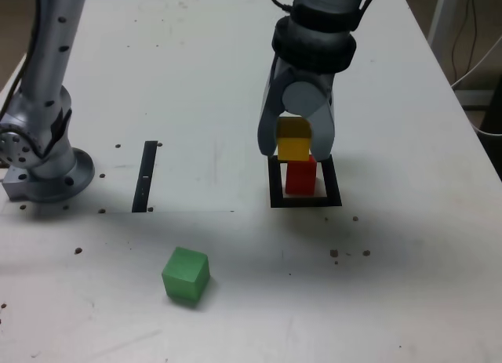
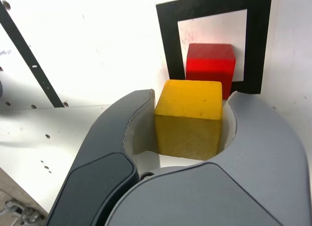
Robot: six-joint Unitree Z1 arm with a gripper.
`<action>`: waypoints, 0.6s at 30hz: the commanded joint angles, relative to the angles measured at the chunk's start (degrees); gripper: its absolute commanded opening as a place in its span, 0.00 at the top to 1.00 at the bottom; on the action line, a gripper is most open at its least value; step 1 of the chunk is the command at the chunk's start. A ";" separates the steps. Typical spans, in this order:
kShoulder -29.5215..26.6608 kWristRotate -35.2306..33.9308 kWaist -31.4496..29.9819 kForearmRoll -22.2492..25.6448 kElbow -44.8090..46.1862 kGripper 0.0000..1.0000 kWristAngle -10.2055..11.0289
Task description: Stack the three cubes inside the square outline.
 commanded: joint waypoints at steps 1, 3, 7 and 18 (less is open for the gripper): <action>0.51 0.61 0.36 -0.08 -0.47 0.62 -0.29; 0.82 1.26 0.65 -0.13 -0.63 0.62 -0.63; 1.29 2.09 0.95 -0.39 -0.93 0.62 -1.38; 2.45 2.74 1.30 -1.49 -0.76 0.62 -2.41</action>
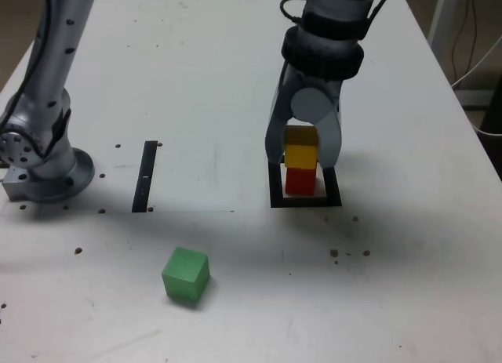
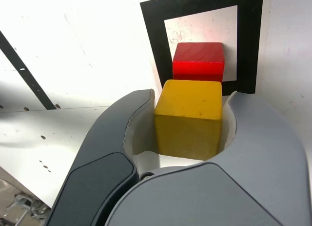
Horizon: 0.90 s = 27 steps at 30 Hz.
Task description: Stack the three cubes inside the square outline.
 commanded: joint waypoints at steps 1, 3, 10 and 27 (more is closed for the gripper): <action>0.46 0.11 0.12 -0.46 0.05 0.62 -0.11; 0.65 0.13 0.21 -0.73 0.20 0.62 -0.11; 1.31 0.31 0.67 -1.02 0.49 0.62 -0.11; 1.55 1.70 1.41 -2.25 2.33 0.08 -0.33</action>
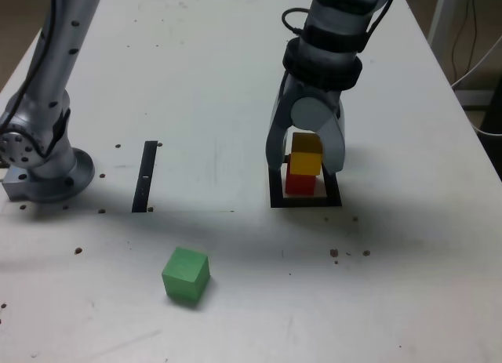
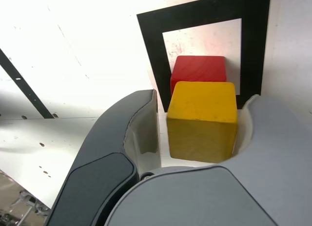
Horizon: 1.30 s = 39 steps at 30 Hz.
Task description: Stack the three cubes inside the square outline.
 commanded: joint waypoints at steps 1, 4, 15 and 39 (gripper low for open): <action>0.13 0.13 0.27 -0.02 0.24 0.08 -0.16; 0.04 0.17 0.51 0.01 0.73 0.08 -0.32; -2.00 0.20 0.69 0.06 0.66 0.04 0.37; -18.45 -7.90 -9.08 -0.28 15.45 0.01 1.29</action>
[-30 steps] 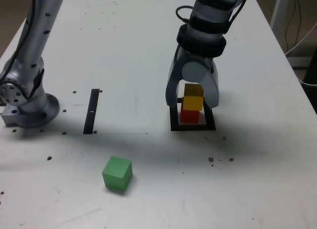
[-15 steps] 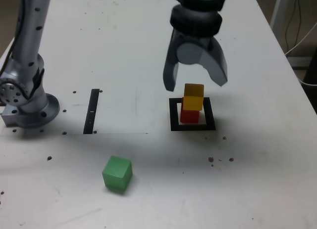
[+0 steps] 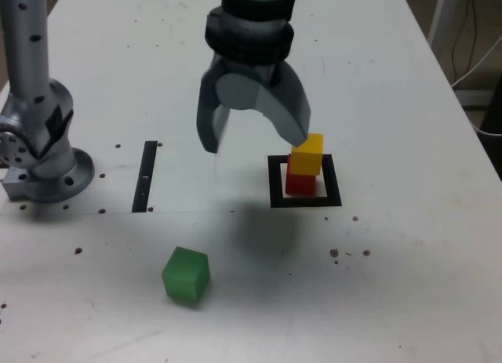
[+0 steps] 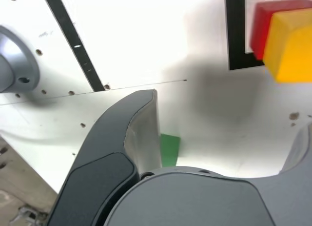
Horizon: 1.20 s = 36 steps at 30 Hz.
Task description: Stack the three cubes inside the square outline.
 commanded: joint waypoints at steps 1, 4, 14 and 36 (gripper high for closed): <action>-2.79 -1.91 -2.55 -1.09 3.59 0.01 -0.65; -4.58 -3.35 -4.94 -2.25 6.50 0.01 -1.40; -7.19 -6.78 -12.61 -7.37 13.33 0.01 -4.07; -1.89 -11.66 -23.18 -16.05 17.14 0.01 -7.83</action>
